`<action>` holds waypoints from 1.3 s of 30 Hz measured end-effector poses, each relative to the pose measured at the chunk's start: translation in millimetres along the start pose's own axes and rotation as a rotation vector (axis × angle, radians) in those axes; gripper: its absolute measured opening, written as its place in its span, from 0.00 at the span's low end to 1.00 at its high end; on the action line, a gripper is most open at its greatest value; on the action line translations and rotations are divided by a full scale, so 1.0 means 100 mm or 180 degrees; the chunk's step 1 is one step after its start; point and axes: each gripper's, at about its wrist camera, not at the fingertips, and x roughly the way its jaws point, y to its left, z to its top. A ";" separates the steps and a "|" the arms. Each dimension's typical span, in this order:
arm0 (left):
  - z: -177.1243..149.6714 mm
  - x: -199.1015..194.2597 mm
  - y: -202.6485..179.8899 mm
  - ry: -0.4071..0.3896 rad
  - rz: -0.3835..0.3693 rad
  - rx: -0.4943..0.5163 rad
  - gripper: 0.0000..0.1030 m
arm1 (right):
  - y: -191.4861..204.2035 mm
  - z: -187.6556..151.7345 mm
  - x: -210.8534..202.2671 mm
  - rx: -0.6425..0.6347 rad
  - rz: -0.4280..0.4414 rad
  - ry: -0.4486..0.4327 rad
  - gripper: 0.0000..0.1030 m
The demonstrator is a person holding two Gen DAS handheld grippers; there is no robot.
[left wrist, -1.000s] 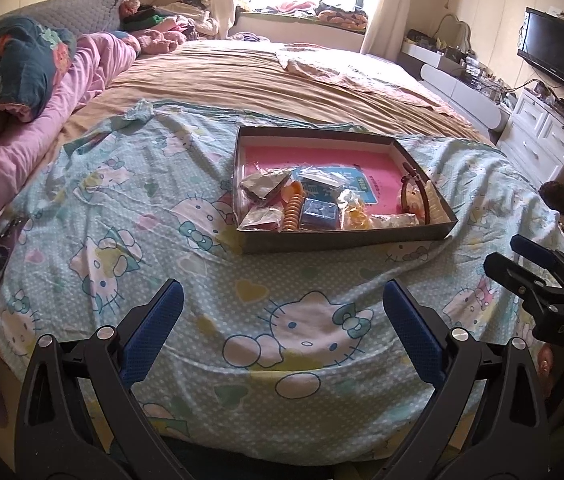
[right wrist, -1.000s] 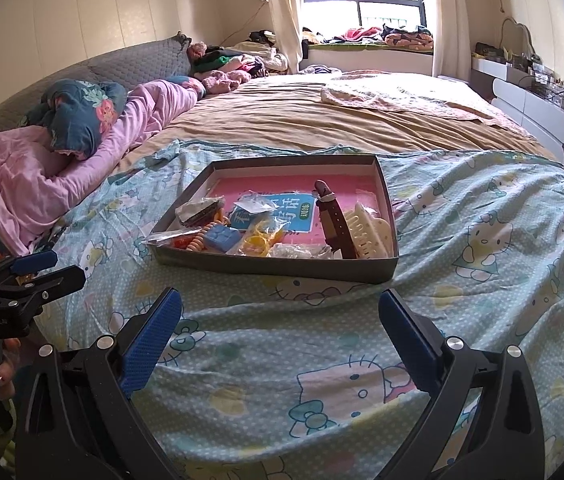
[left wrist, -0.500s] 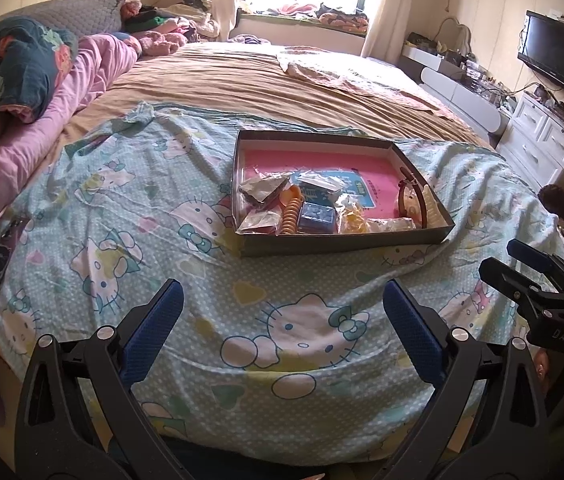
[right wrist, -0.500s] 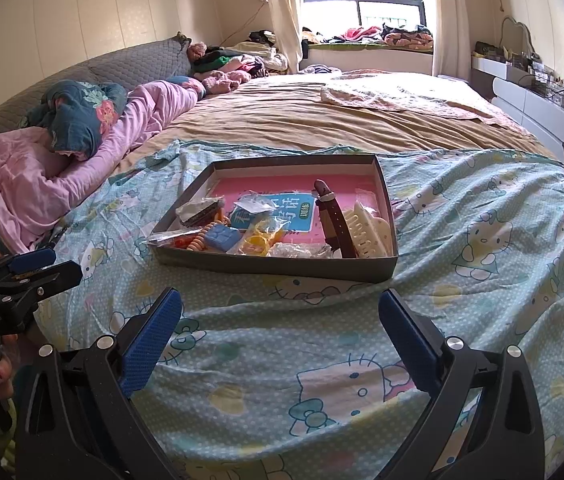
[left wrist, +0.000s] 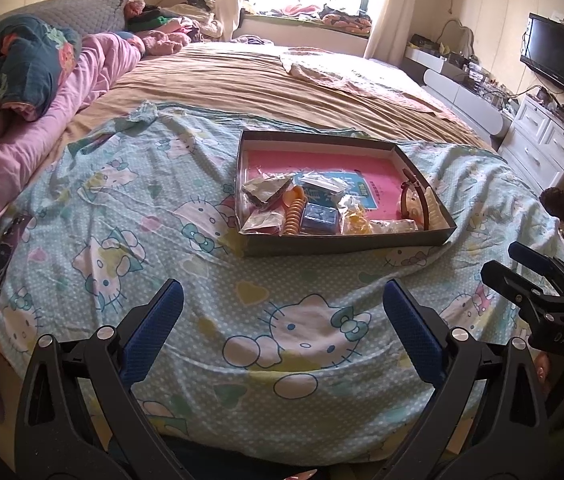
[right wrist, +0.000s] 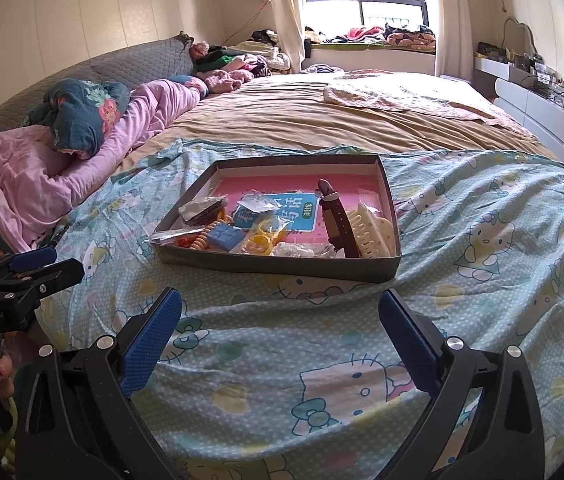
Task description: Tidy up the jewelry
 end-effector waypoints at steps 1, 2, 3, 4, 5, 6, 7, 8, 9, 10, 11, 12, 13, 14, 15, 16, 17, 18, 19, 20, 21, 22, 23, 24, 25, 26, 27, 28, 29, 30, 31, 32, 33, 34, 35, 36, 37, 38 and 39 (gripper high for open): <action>0.00 0.00 0.00 -0.0009 0.0007 0.0004 0.91 | 0.00 0.00 0.00 -0.0001 0.0002 0.0000 0.95; 0.00 0.00 0.01 -0.0011 0.0014 0.0004 0.91 | 0.00 0.00 0.00 -0.0004 0.0000 0.0001 0.95; -0.01 0.00 0.00 -0.0005 0.0010 -0.0003 0.91 | 0.00 0.00 0.00 -0.0003 -0.0001 0.0003 0.95; -0.01 0.00 0.01 -0.0004 0.0008 -0.0007 0.91 | 0.00 0.00 0.00 0.0000 0.0001 0.0002 0.95; -0.01 0.00 0.01 -0.0007 0.0005 -0.0008 0.91 | 0.00 0.00 0.00 -0.0001 0.0001 0.0000 0.95; -0.01 0.00 0.01 -0.0007 0.0009 -0.0013 0.91 | 0.00 0.00 0.00 -0.0005 0.0000 -0.0001 0.95; -0.01 -0.01 0.01 -0.0005 0.0014 -0.0020 0.91 | 0.00 0.00 0.00 -0.0007 -0.0001 -0.0002 0.95; -0.01 -0.01 0.02 -0.0001 0.0004 -0.0024 0.91 | 0.01 0.00 0.00 -0.0007 0.0001 0.0000 0.95; -0.01 -0.01 0.02 -0.0002 0.0006 -0.0027 0.91 | 0.01 0.00 0.00 -0.0005 0.0001 -0.0001 0.95; -0.01 -0.01 0.02 -0.0007 0.0016 -0.0027 0.91 | 0.01 0.00 0.00 -0.0006 0.0001 -0.0004 0.95; -0.01 -0.01 0.02 -0.0009 0.0024 -0.0020 0.91 | 0.01 0.00 0.00 -0.0006 0.0002 -0.0004 0.95; -0.01 -0.01 0.02 -0.0004 0.0026 -0.0021 0.91 | 0.01 0.00 0.00 -0.0004 -0.0001 -0.0003 0.95; -0.02 -0.01 0.01 -0.0001 0.0025 -0.0025 0.91 | 0.01 0.00 -0.01 -0.0002 -0.0001 -0.0006 0.95; -0.02 -0.01 0.01 -0.0005 0.0021 -0.0022 0.91 | 0.01 0.01 -0.01 0.0000 0.0000 -0.0008 0.95; -0.02 -0.01 0.00 0.0003 0.0023 -0.0014 0.91 | 0.01 0.00 0.00 -0.0004 -0.0001 -0.0004 0.95; -0.02 -0.01 0.00 0.0009 0.0036 -0.0008 0.91 | 0.01 0.00 0.00 -0.0006 -0.0004 -0.0003 0.95; -0.03 -0.01 -0.01 0.0010 0.0040 -0.0003 0.91 | 0.01 0.00 -0.01 -0.0006 -0.0001 -0.0005 0.95; -0.03 -0.01 -0.02 0.0012 0.0040 -0.0001 0.91 | 0.01 0.00 0.00 -0.0005 0.0003 -0.0003 0.95; -0.03 -0.01 -0.02 0.0013 0.0043 -0.0003 0.91 | 0.01 0.00 0.00 -0.0008 0.0000 -0.0002 0.95; -0.03 -0.01 -0.02 0.0013 0.0048 -0.0009 0.91 | 0.01 0.00 0.00 -0.0007 -0.0001 -0.0004 0.95; -0.03 0.00 -0.02 0.0016 0.0043 -0.0010 0.91 | 0.01 0.00 -0.01 -0.0006 -0.0002 -0.0007 0.95; -0.03 0.00 -0.03 0.0019 0.0040 -0.0009 0.91 | 0.01 0.00 0.00 -0.0004 -0.0002 -0.0006 0.95; -0.03 0.00 -0.03 0.0024 0.0029 -0.0009 0.91 | 0.01 0.00 0.00 -0.0004 -0.0006 -0.0003 0.95; -0.04 0.01 -0.03 0.0035 0.0006 -0.0016 0.91 | 0.01 0.00 -0.01 -0.0003 -0.0005 -0.0001 0.95; -0.04 0.02 -0.03 0.0053 -0.0024 -0.0039 0.91 | 0.02 0.00 -0.01 -0.0003 -0.0005 -0.0003 0.95; -0.05 0.02 -0.02 0.0055 -0.0029 -0.0064 0.91 | 0.02 0.01 -0.01 -0.0004 -0.0006 -0.0004 0.95; -0.05 0.02 -0.03 0.0051 -0.0040 -0.0069 0.91 | 0.01 0.00 -0.01 -0.0008 -0.0007 -0.0004 0.95; -0.05 0.03 -0.03 0.0054 -0.0053 -0.0066 0.91 | 0.01 0.00 -0.01 -0.0005 -0.0013 -0.0001 0.95; -0.05 0.04 -0.02 0.0063 -0.0062 -0.0074 0.91 | 0.01 0.01 -0.01 0.0000 -0.0015 0.0001 0.95; -0.06 0.05 -0.01 0.0080 -0.0086 -0.0106 0.91 | 0.01 0.01 -0.01 0.0006 -0.0019 0.0001 0.95; -0.06 0.07 0.00 0.0101 -0.0112 -0.0128 0.91 | 0.00 0.02 -0.01 0.0012 -0.0032 0.0002 0.95; -0.06 0.08 0.01 0.0118 -0.0128 -0.0153 0.91 | -0.01 0.02 -0.01 0.0020 -0.0040 0.0005 0.95; -0.06 0.09 0.02 0.0125 -0.0134 -0.0176 0.91 | -0.03 0.02 0.00 0.0034 -0.0049 0.0011 0.95; -0.05 0.10 0.03 0.0134 -0.0136 -0.0205 0.91 | -0.05 0.02 0.01 0.0049 -0.0062 0.0015 0.95; -0.05 0.11 0.03 0.0149 -0.0093 -0.0221 0.91 | -0.07 0.03 0.02 0.0063 -0.0075 0.0019 0.95; -0.05 0.13 0.03 0.0161 -0.0027 -0.0229 0.91 | -0.09 0.03 0.03 0.0077 -0.0089 0.0023 0.95; -0.04 0.15 0.04 0.0173 0.0032 -0.0242 0.91 | -0.12 0.03 0.04 0.0089 -0.0115 0.0022 0.95; -0.04 0.18 0.06 0.0197 0.0068 -0.0257 0.91 | -0.16 0.03 0.05 0.0109 -0.0146 0.0021 0.95; -0.03 0.20 0.08 0.0214 0.0067 -0.0281 0.91 | -0.20 0.03 0.06 0.0131 -0.0166 0.0026 0.95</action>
